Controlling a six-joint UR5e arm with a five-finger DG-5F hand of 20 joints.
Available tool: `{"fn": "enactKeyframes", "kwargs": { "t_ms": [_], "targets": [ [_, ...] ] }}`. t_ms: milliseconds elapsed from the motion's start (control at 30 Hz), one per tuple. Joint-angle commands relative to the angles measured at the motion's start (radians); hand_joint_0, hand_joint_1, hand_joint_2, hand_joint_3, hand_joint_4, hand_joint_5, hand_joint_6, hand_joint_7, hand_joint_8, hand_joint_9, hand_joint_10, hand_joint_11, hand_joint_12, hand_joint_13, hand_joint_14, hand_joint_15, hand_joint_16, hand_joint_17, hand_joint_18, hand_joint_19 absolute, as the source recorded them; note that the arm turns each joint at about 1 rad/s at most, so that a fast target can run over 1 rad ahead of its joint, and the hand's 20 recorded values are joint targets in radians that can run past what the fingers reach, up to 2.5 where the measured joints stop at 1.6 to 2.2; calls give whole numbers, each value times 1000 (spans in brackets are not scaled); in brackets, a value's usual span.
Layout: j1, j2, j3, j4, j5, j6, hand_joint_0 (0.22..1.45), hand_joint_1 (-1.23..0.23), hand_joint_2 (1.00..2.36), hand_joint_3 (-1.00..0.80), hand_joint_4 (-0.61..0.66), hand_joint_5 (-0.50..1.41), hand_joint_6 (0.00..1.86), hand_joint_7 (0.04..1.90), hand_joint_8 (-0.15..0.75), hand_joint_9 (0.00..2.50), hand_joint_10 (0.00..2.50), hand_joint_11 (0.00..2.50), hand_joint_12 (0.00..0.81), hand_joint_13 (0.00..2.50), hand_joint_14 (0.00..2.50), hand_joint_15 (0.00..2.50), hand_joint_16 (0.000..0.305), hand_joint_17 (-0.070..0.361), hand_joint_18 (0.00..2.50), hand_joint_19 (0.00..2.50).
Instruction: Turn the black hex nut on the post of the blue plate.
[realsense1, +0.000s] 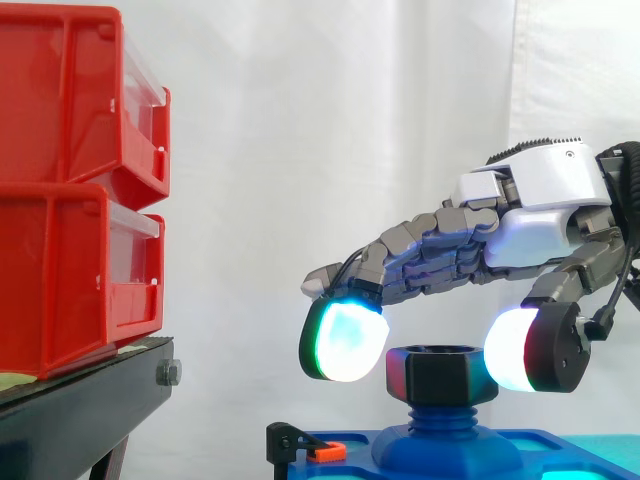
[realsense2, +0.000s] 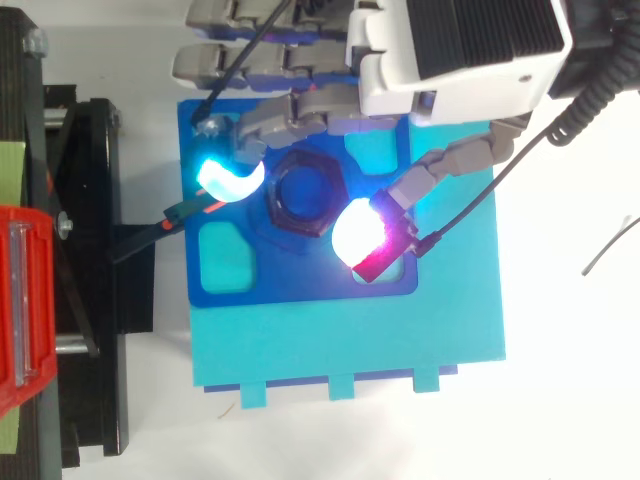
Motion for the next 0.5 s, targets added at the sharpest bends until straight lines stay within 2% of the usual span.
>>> {"fn": "enactKeyframes", "kwargs": {
  "t_ms": [0,467],
  "targets": [
    [-4,0,0,-4,-9,-1,499,-691,1000,-500,105,-300,502,732,149,0,0,0,317,0,0,0,47,106,0,19],
    [-8,0,0,-6,-23,-1,497,-683,1000,-500,120,-297,502,740,153,0,0,0,318,0,0,0,47,106,0,33]
  ]
}}
